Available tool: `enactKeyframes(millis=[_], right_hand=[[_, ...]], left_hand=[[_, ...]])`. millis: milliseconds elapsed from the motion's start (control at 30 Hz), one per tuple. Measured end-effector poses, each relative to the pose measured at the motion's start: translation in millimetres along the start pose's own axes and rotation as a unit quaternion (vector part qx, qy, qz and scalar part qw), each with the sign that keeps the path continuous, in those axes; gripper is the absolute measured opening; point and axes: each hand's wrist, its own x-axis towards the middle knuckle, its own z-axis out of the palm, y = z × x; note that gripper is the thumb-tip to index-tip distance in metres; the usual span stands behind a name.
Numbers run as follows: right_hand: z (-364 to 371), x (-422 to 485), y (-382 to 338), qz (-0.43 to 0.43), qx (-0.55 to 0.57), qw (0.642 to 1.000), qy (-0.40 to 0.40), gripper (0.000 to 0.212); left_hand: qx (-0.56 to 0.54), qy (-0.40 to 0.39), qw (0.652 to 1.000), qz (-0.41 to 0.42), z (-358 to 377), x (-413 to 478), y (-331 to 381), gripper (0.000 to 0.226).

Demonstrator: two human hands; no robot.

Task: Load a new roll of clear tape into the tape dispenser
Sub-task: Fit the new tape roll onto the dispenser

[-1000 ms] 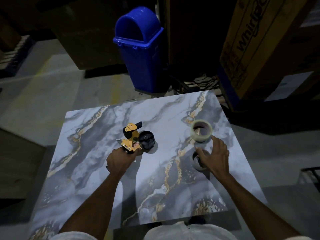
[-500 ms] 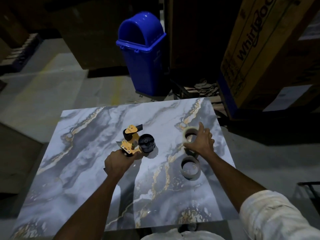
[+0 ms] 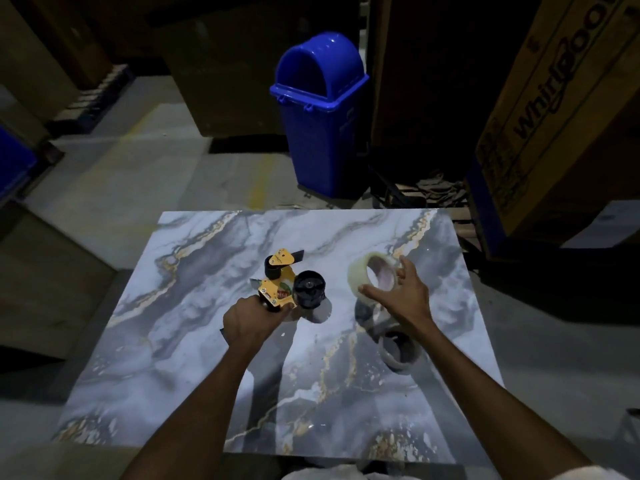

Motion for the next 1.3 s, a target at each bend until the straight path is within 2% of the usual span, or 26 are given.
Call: enactKeyframes(millis=[67,133,167,233,300,333,400,467,500,567,633,667,733,833,967,1100,1300], right_hand=[[11,-12,-18,0.048,0.159,0.985,-0.052,0.106],[21,-22,-30,0.093,0.320,0.936,-0.114,0.103],[25,-28,-36,0.098,0.373,0.910,-0.149,0.091],[33,-40,-47,0.090,0.431,0.873,-0.208,0.060],[41,-50,-52,0.086,0.470,0.844,-0.244,0.048],[45,-53,-54,0.088,0.482,0.834,-0.254,0.049],[52,-58,-58,0.093,0.497,0.823,-0.258,0.066],[58,-62,-61,0.100,0.501,0.826,-0.239,0.076],[61,-63,-62,0.094,0.488,0.840,-0.218,0.075],[63,-63,-66,0.048,0.389,0.907,-0.157,0.075],[65,-62,-68,-0.045,0.188,0.977,-0.086,0.090],[65,-61,-70,-0.098,0.088,0.989,-0.064,0.098],[67,-58,-77,-0.208,-0.044,0.976,-0.051,0.105],[73,-51,-93,-0.300,-0.129,0.943,-0.069,0.105],[78,-44,-112,-0.320,-0.175,0.924,-0.116,0.104],[80,-43,-126,-0.343,-0.178,0.914,-0.127,0.098],[84,-41,-131,-0.311,-0.217,0.914,-0.147,0.101]], left_hand=[[0.006,0.013,1.000,0.008,-7,2,-2,0.070],[0.012,0.031,0.999,0.017,-14,6,-5,0.069],[0.015,0.043,0.999,0.024,-17,7,-8,0.068],[0.029,0.067,0.996,0.044,-22,11,-15,0.068],[0.044,0.083,0.993,0.069,-26,15,-24,0.066],[0.048,0.090,0.992,0.080,-29,16,-28,0.064],[0.057,0.103,0.988,0.096,-34,17,-36,0.061],[0.065,0.117,0.985,0.112,-41,19,-44,0.060],[0.067,0.124,0.983,0.119,-44,21,-48,0.062],[0.071,0.130,0.980,0.133,-50,25,-54,0.066],[0.065,0.130,0.978,0.147,-55,29,-59,0.064],[0.060,0.127,0.978,0.153,-57,30,-61,0.063],[0.062,0.122,0.977,0.165,-63,31,-62,0.065],[0.064,0.111,0.975,0.180,-73,30,-62,0.068],[0.066,0.125,0.971,0.191,-81,31,-60,0.068],[0.073,0.115,0.970,0.200,-83,33,-59,0.061],[0.065,0.092,0.974,0.198,-73,34,-58,0.051]])
